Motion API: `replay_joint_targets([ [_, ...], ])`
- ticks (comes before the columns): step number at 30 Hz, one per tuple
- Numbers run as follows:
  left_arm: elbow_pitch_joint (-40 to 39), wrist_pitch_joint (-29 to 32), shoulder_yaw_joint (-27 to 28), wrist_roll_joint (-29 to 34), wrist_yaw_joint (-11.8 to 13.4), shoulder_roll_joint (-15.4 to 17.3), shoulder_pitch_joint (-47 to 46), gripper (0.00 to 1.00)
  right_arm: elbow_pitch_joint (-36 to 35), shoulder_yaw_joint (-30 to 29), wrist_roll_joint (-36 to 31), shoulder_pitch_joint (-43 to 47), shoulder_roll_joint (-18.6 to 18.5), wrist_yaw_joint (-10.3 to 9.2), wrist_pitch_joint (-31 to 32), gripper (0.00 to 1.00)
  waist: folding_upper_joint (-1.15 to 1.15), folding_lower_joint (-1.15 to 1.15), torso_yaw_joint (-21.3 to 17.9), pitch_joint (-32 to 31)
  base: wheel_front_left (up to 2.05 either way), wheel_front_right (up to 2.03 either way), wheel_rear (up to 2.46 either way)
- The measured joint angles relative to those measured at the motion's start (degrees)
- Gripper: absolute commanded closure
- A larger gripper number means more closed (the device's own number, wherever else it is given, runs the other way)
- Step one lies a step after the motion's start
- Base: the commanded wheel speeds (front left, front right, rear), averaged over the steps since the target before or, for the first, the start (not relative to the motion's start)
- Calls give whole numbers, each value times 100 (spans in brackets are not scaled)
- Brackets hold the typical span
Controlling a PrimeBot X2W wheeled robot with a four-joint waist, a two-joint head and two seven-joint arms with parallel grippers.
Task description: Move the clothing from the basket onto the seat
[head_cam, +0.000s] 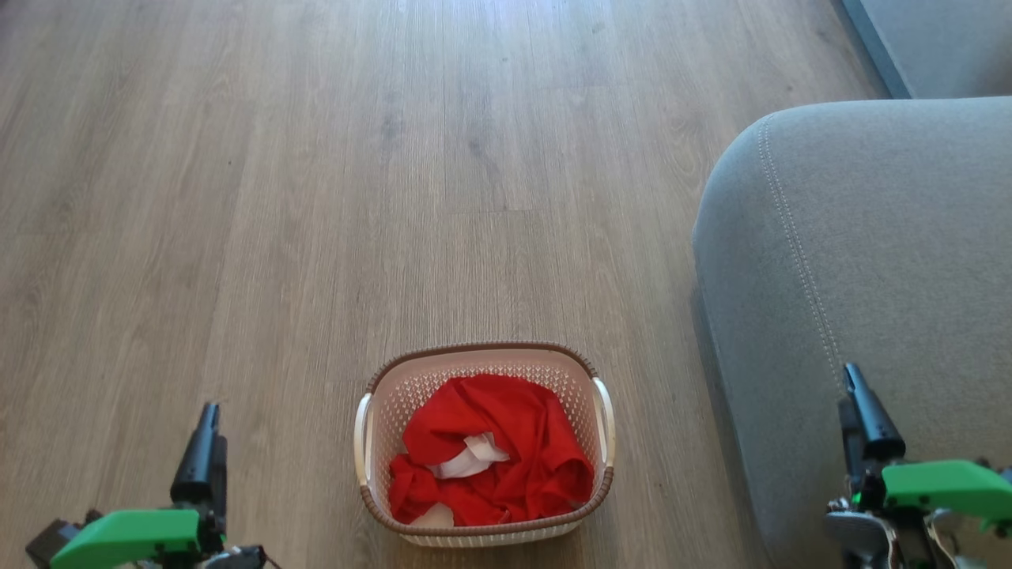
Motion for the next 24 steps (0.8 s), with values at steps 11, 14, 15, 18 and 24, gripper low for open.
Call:
replay_joint_targets([
  [11,-335,-152,169,546,0,-2,-86,0,-521,83,-1029,-97,-1,0,-134,0,0,0,22,-14,0,0,0],
  [14,-464,-201,197,722,1,-2,-87,0,-712,166,-1408,-187,-1,0,-208,0,0,0,30,-10,0,0,0],
  [15,-503,-232,203,787,2,-2,-97,0,-781,199,-1534,-211,-1,0,-229,0,0,0,34,-9,0,0,0],
  [18,-647,-270,214,955,52,-2,-104,0,-945,365,-1963,-275,-1,0,-275,0,0,0,42,-9,0,0,0],
  [24,-1022,-381,152,1519,258,-1,-105,0,-1214,424,-2577,-283,-3,0,-370,0,0,0,70,-12,0,0,0],
])
